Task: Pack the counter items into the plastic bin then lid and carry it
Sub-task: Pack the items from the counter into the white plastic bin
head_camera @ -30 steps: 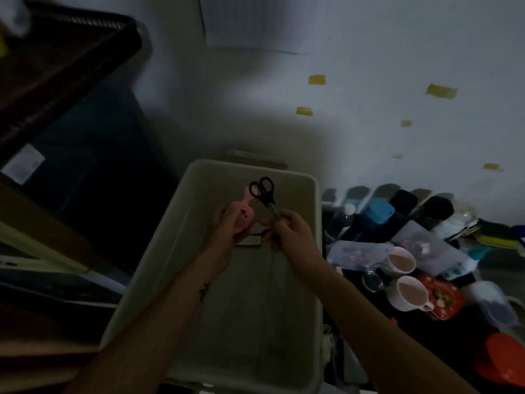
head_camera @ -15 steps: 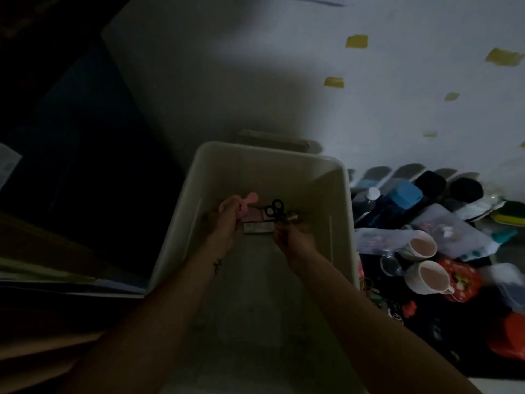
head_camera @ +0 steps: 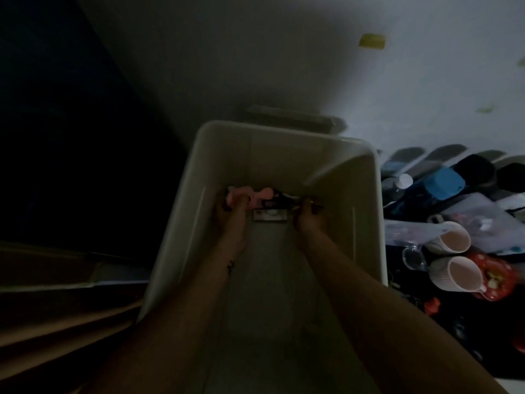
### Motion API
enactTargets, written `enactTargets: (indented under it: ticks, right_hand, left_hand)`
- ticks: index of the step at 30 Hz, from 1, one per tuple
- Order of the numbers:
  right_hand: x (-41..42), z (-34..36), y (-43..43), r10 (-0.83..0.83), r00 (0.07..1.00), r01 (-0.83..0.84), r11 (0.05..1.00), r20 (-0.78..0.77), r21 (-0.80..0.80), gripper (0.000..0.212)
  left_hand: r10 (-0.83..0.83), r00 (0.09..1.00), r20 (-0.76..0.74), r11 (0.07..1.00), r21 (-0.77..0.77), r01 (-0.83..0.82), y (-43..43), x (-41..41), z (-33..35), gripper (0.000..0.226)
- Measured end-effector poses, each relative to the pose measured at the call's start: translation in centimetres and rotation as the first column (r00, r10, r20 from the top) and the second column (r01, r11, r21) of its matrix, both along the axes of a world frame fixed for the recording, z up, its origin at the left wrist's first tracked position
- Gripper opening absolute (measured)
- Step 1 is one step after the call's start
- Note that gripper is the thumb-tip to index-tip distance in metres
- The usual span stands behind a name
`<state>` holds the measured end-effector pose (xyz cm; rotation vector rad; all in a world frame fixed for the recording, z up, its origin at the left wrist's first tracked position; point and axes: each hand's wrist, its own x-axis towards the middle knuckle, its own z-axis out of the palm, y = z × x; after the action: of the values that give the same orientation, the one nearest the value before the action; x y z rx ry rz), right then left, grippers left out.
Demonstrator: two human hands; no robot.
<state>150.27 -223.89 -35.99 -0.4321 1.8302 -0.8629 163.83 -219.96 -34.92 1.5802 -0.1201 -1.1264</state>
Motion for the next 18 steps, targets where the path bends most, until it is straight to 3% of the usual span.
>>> enactTargets:
  ticks: [3,9,12,15,18]
  right_hand:
    - [-0.2,-1.0,-0.9,-0.011,1.0,0.011,1.0,-0.009,0.012,0.045]
    - [0.1,-3.8,-2.4,0.096,0.995,-0.096,0.995,0.012,0.036,0.04]
    - [-0.2,-5.2,-2.1,0.196,0.979,-0.201,0.977,0.06,0.078,0.037]
    - [0.0,-6.4,-1.9,0.32,0.931,-0.323,0.946,0.177,-0.01,0.034]
    - [0.5,-6.4,-1.9,0.323,0.934,-0.322,0.946,0.151,-0.032,0.025]
  left_hand:
    - [0.043,0.997,-0.069,0.999,0.027,-0.041,-0.3,-0.1,-0.7,0.056]
    - [0.08,0.982,-0.169,0.997,0.03,-0.076,-0.7,-0.7,0.2,0.027]
    - [0.096,0.981,-0.167,0.995,0.043,-0.09,-0.5,-0.6,-0.6,0.034]
    - [0.107,0.975,-0.196,0.993,0.063,-0.096,-0.4,-0.5,-1.3,0.036]
    - [0.096,0.972,-0.213,0.994,0.071,-0.083,-0.9,-0.3,-2.0,0.048]
